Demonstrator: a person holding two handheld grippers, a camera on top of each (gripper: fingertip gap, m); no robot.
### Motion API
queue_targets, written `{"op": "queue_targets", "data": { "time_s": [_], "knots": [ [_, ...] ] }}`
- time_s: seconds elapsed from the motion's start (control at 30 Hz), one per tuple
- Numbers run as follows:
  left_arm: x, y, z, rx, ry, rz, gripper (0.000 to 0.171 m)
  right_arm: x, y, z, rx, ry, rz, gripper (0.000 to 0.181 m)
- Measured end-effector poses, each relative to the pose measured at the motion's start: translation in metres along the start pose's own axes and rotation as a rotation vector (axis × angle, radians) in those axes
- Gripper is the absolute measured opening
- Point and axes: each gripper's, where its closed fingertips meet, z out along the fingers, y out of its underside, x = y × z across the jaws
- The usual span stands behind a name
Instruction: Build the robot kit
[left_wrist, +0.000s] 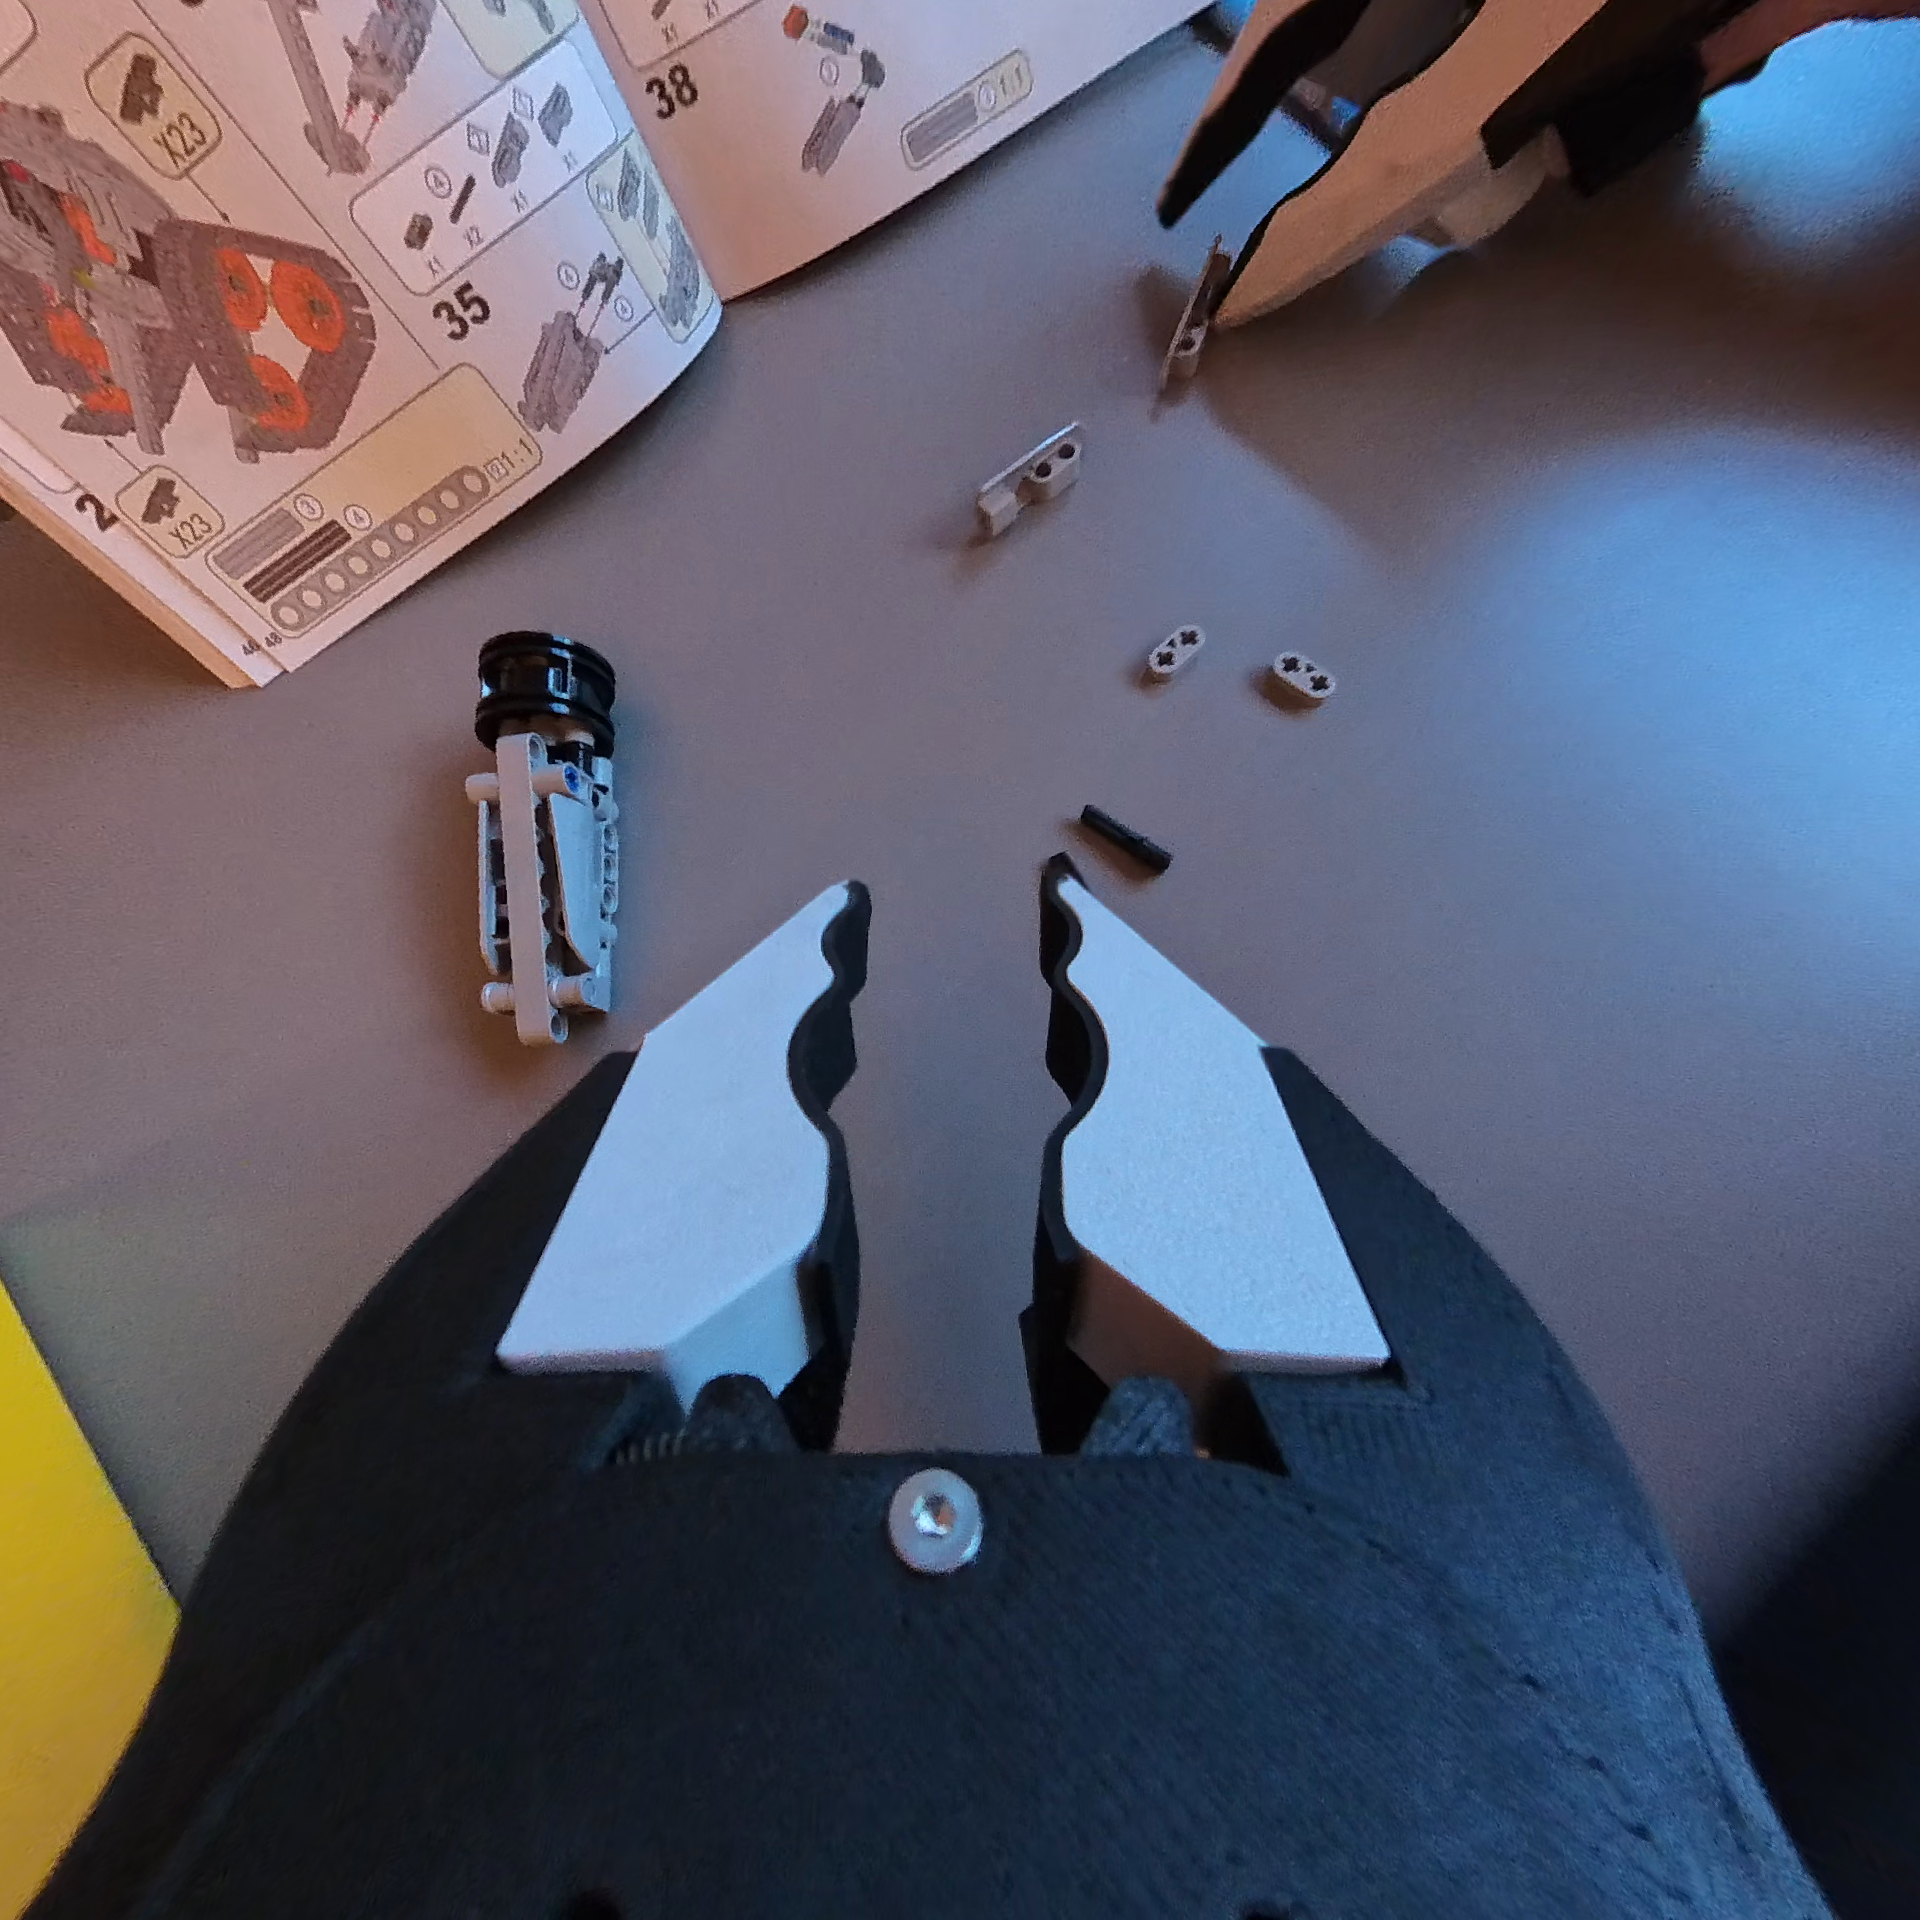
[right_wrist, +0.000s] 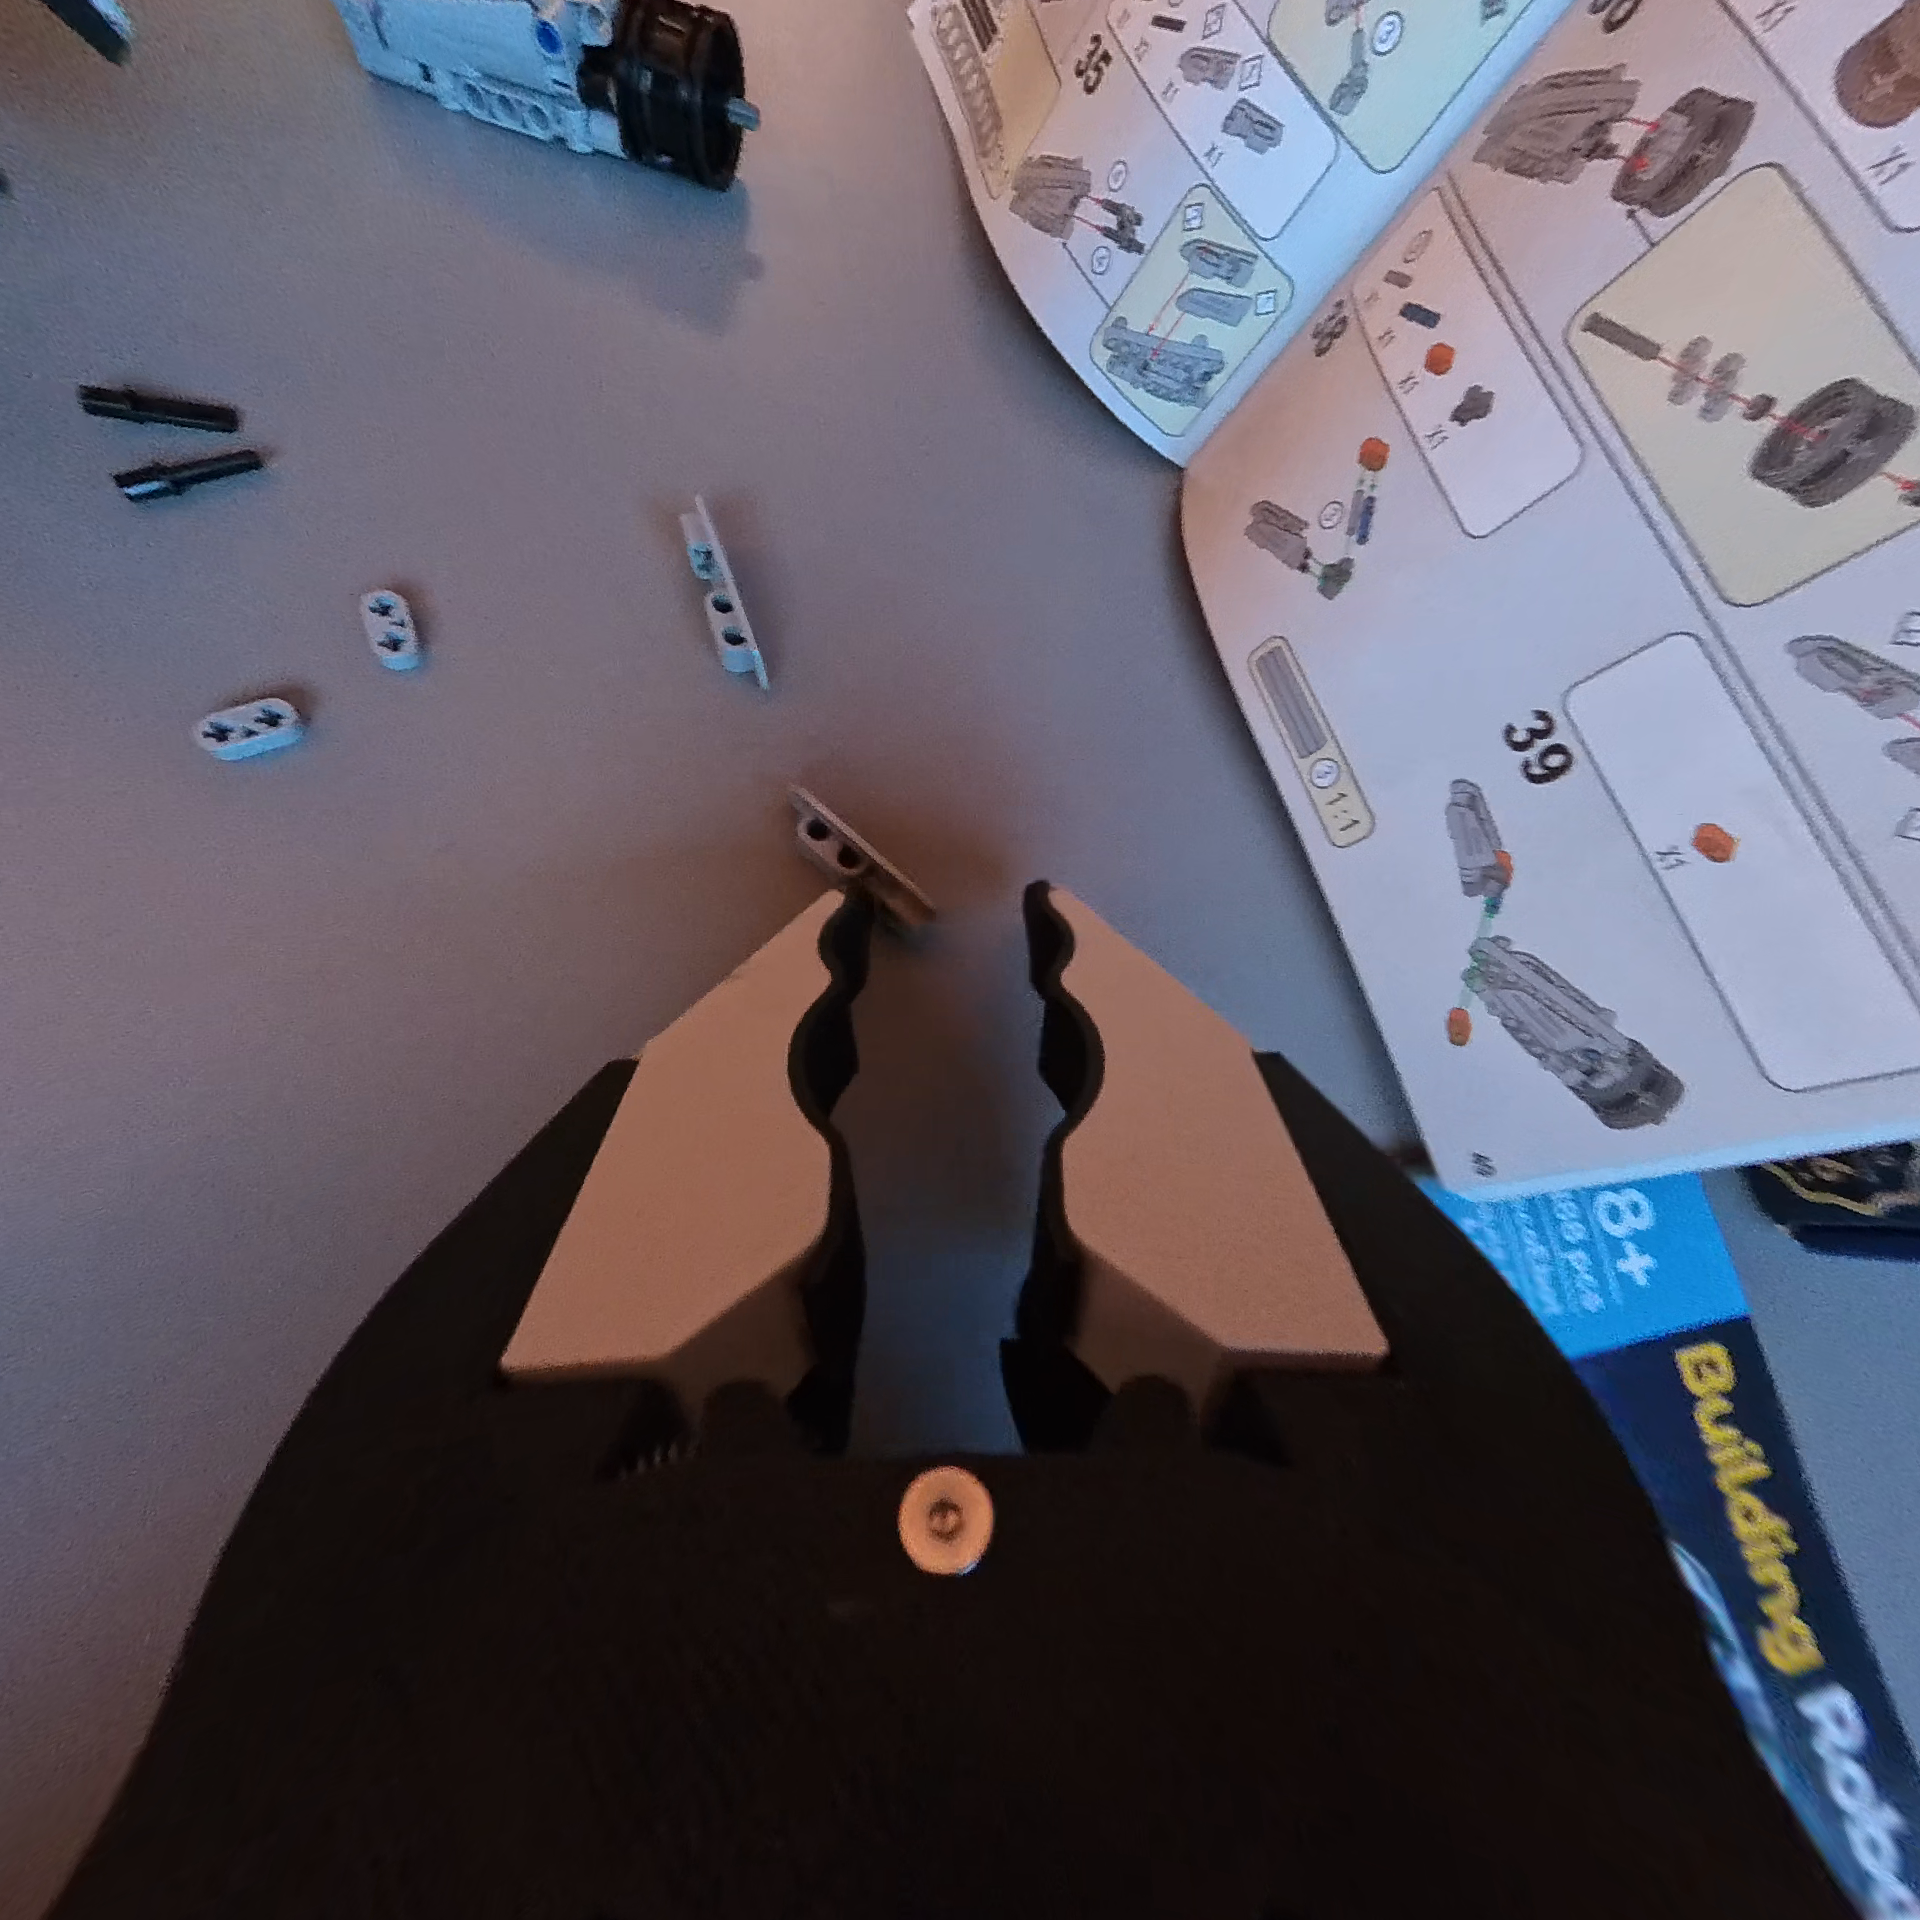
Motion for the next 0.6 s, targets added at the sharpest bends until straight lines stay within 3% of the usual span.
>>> {"op": "queue_targets", "data": {
  "time_s": [0.17, 0.33, 0.47, 0.6],
  "knots": [
    [-0.003, 0.005, 0.002, -0.025, -0.01, -0.004, 0.031, -0.008, 0.002, 0.002, -0.006, -0.085, 0.086, 0.009],
    [-0.003, 0.007, 0.003, -0.028, -0.005, -0.008, 0.031, -0.01, 0.002, 0.0, -0.006, -0.092, 0.113, 0.009],
    [-0.004, 0.007, 0.003, -0.026, -0.01, -0.028, 0.031, -0.02, -0.004, -0.003, 0.005, -0.181, 0.302, 0.008],
    [-0.004, 0.0, -0.002, 0.02, 0.031, -0.114, 0.031, -0.045, -0.041, -0.021, 0.106, -0.374, 0.574, 0.008]
  ]
}}
